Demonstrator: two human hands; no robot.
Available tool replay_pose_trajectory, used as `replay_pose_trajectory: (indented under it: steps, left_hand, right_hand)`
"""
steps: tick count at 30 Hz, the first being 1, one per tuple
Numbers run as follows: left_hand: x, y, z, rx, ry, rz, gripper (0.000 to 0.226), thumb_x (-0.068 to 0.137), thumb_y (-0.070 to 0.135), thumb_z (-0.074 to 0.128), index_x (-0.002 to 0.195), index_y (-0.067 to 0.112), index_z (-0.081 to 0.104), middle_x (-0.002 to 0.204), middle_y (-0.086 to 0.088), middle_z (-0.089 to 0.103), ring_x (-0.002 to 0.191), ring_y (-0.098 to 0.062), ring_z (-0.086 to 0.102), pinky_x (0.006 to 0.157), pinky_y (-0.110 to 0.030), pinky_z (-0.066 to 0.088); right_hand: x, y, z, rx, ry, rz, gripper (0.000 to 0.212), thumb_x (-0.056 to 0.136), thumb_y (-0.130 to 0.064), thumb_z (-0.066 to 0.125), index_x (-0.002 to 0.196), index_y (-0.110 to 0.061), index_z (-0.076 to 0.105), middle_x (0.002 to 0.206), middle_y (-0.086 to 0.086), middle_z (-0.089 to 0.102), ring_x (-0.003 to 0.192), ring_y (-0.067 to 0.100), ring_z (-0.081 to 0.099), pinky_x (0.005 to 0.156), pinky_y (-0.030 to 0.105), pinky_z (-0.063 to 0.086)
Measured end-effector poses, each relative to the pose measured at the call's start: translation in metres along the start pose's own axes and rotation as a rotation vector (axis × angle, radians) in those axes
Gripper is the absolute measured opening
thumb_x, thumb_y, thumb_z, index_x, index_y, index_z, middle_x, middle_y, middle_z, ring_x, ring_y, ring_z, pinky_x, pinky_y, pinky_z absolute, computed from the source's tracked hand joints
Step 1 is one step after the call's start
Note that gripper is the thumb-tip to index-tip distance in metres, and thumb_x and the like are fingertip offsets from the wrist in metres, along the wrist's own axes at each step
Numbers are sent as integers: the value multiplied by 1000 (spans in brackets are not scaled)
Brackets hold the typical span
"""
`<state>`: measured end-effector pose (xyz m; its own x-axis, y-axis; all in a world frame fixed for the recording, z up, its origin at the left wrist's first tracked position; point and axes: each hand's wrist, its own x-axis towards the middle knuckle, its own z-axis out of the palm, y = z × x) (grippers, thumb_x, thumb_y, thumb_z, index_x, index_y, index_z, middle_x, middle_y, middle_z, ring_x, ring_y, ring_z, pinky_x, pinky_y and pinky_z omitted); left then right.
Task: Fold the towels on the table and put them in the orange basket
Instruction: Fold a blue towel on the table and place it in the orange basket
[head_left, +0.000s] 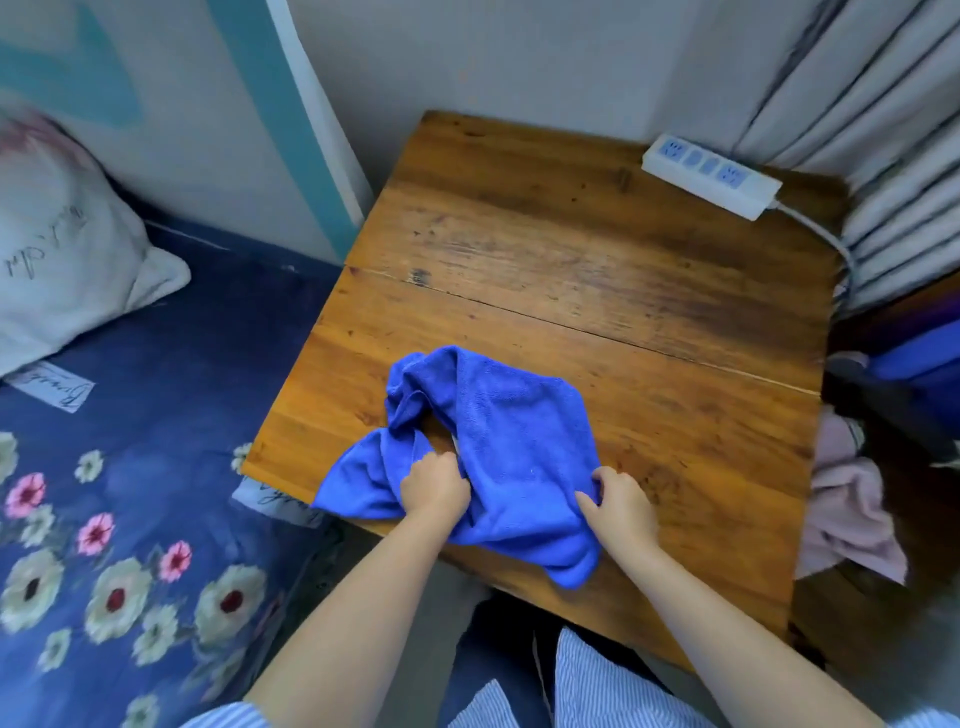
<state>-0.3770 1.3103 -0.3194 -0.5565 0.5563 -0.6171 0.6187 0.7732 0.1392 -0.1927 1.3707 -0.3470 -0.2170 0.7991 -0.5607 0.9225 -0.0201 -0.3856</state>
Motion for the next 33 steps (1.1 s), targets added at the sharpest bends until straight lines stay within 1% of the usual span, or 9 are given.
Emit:
replay_pose_trajectory:
  steps: [5,9,15,18,20,22,28,31,33]
  left_hand:
    - [10,-15,-11,-197,28,-20,19,91,16,46,90,1,58,101,-19,64,98,-33,57,69,-32,38]
    - [20,-39,-57,-387,302,17,18,91,8,45,91,-4,59,101,-24,61,98,-36,54,74,-34,33]
    - [11,-68,-101,-365,601,465,13,85,-5,53,91,-11,62,85,-27,59,81,-39,57,66,-26,32]
    - [9,-74,-84,-163,342,554,22,87,3,52,106,-4,61,96,-23,61,92,-37,59,72,-28,35]
    - [15,-80,-64,110,35,441,27,91,13,46,114,5,57,112,-16,61,107,-30,56,81,-31,36]
    - [18,-84,-51,250,-101,304,29,93,18,41,116,5,53,120,-14,60,112,-28,55,85,-33,40]
    - [31,-79,-40,160,125,379,27,88,20,47,109,7,58,115,-11,55,108,-29,52,84,-36,40]
    - [28,-65,-33,119,44,389,35,88,38,51,96,5,62,105,-11,59,100,-29,56,73,-34,41]
    - [28,-59,-30,94,-5,341,31,89,31,51,96,3,62,103,-14,61,98,-33,57,71,-35,43]
  right_hand:
    - [2,-5,13,42,31,143,30,86,-10,51,116,-5,45,112,19,61,105,36,57,80,37,45]
    - [6,-4,-1,167,145,260,34,84,-3,46,118,-4,46,116,23,58,107,38,55,83,38,44]
    - [5,-24,-27,225,388,146,31,79,3,49,110,4,55,112,26,57,105,39,53,86,39,41]
    - [-2,-32,-20,183,340,154,26,78,4,49,102,3,60,108,24,56,99,38,53,82,37,41]
    - [-10,-30,-7,105,248,211,26,79,4,48,101,2,61,110,24,53,99,39,53,82,37,41]
    - [-17,-28,6,94,219,266,26,80,6,46,101,4,61,111,26,51,99,39,53,83,36,40]
    - [-25,-27,28,286,307,427,30,83,-5,54,112,3,56,115,26,55,104,37,54,82,35,43]
    - [-27,-24,31,398,330,541,24,84,-8,55,106,2,60,109,22,63,102,36,57,76,32,42]
    - [-29,-23,30,509,360,560,16,84,-6,55,94,1,65,99,20,66,93,34,58,74,32,42]
